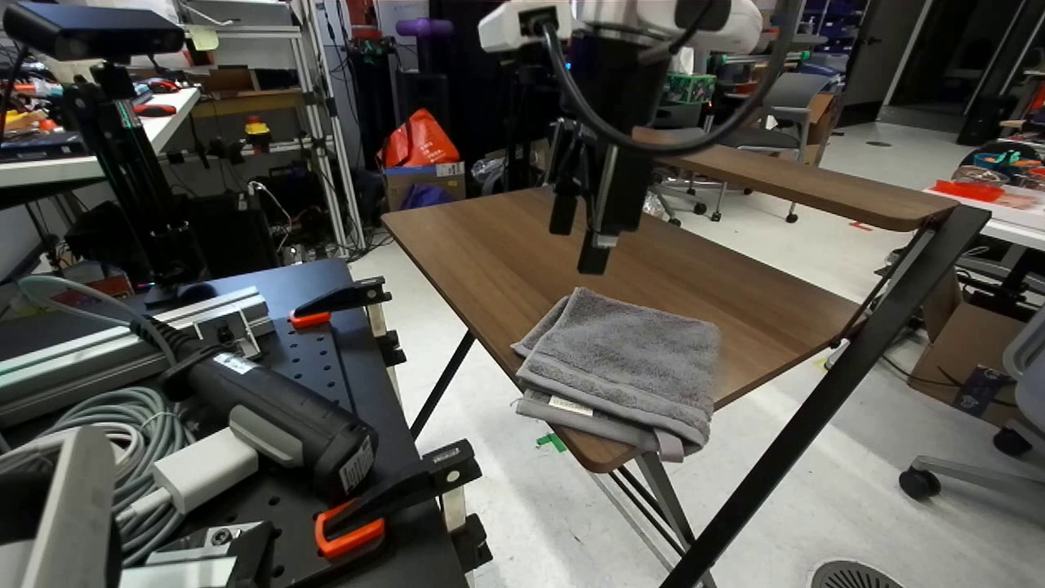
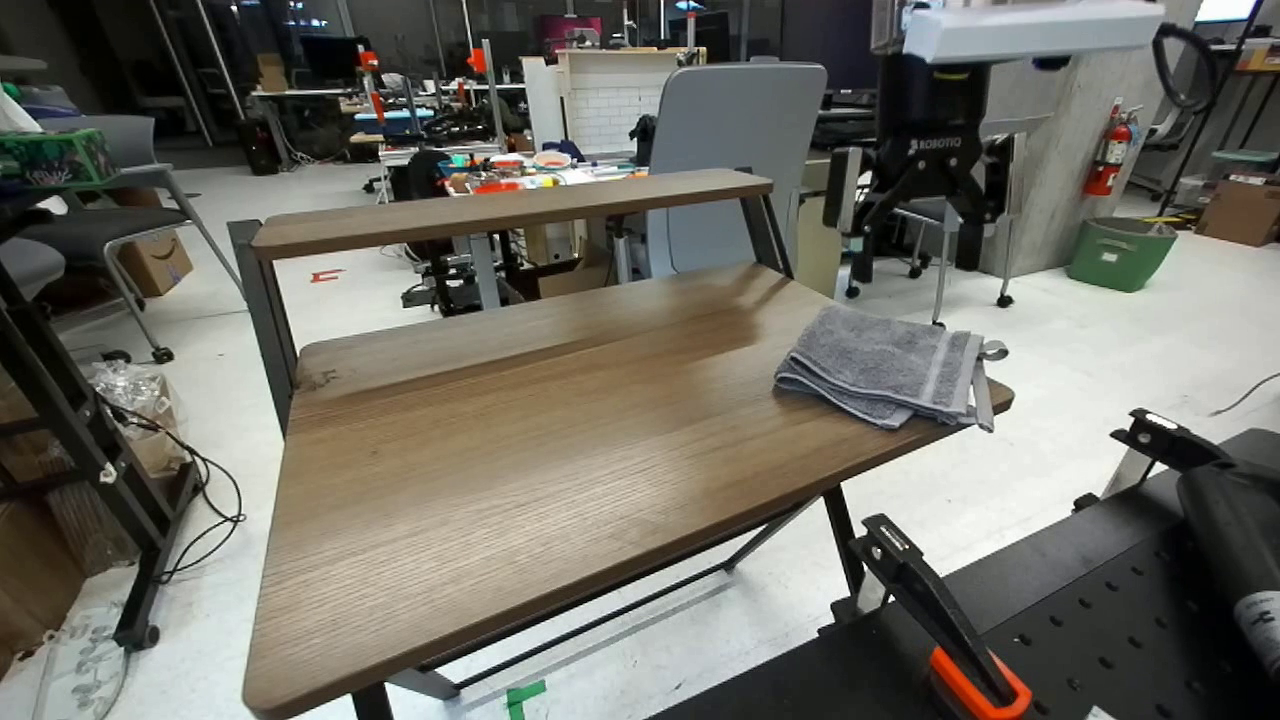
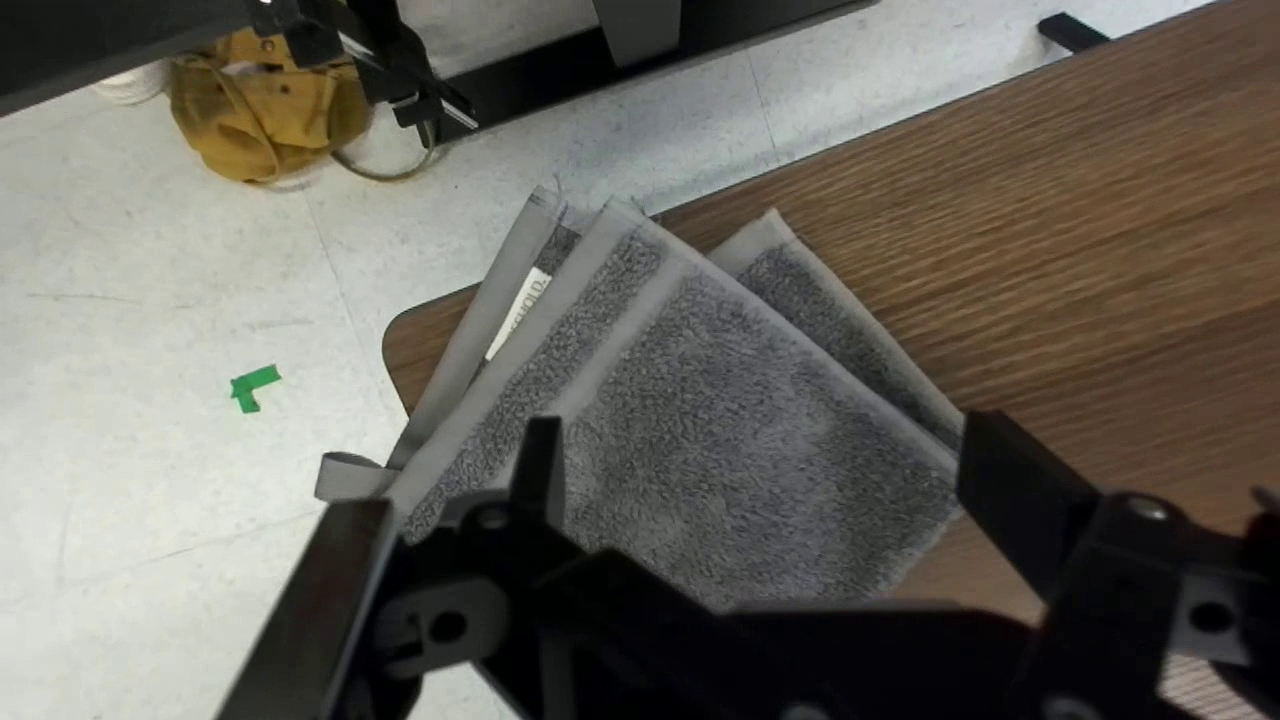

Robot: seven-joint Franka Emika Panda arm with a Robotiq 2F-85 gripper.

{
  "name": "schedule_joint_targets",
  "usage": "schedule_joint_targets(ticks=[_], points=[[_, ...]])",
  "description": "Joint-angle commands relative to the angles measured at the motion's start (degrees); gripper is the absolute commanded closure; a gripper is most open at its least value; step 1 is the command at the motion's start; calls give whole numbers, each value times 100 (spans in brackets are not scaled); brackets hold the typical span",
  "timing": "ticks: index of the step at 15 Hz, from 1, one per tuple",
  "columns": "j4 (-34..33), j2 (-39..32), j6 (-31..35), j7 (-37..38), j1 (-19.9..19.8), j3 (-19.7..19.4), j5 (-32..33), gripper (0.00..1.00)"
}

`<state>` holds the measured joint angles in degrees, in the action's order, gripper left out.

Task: Move the towel to the left

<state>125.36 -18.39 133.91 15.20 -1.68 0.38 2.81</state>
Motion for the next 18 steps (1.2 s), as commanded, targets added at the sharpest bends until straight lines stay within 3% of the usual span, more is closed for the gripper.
schedule_joint_targets(ticks=[1, 11, 18], points=[[-673, -800, -63, 195, 104, -219, -171, 0], [-1370, -2006, 680, 986, 438, -506, -325, 0], [-2004, -2448, 609, 1310, 948, -511, -287, 0]])
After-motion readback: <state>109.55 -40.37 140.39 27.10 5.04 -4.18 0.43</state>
